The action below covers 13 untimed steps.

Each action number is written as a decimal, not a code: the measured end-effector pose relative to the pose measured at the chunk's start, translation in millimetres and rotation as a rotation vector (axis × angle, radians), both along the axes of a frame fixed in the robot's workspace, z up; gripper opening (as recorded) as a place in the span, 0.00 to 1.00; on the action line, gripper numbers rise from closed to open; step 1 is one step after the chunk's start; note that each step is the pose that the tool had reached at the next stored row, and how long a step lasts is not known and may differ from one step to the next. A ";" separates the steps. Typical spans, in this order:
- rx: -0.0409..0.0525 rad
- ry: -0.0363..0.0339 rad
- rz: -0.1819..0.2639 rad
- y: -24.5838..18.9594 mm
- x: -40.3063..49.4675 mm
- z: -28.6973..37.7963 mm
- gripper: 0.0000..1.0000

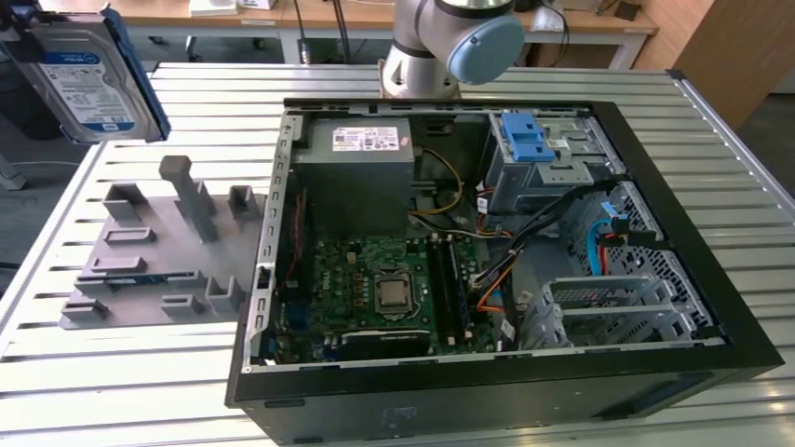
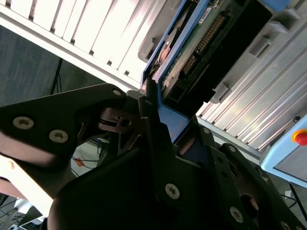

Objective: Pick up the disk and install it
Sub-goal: 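Pick up the disk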

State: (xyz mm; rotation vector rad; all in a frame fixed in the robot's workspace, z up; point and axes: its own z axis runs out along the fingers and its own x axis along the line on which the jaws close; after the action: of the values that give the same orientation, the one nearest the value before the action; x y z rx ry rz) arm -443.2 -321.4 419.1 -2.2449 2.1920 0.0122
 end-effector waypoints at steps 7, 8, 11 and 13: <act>0.0000 0.0000 0.000 0.2 0.0 3.8 0.36; 0.0000 0.0000 0.000 0.2 0.0 4.4 0.36; 0.0000 0.0000 0.000 0.3 0.0 5.8 0.36; 0.0000 0.0000 0.000 0.4 0.0 7.1 0.36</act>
State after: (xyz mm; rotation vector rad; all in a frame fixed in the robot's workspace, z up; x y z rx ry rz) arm -443.2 -320.9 426.2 -2.2449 2.1920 0.0123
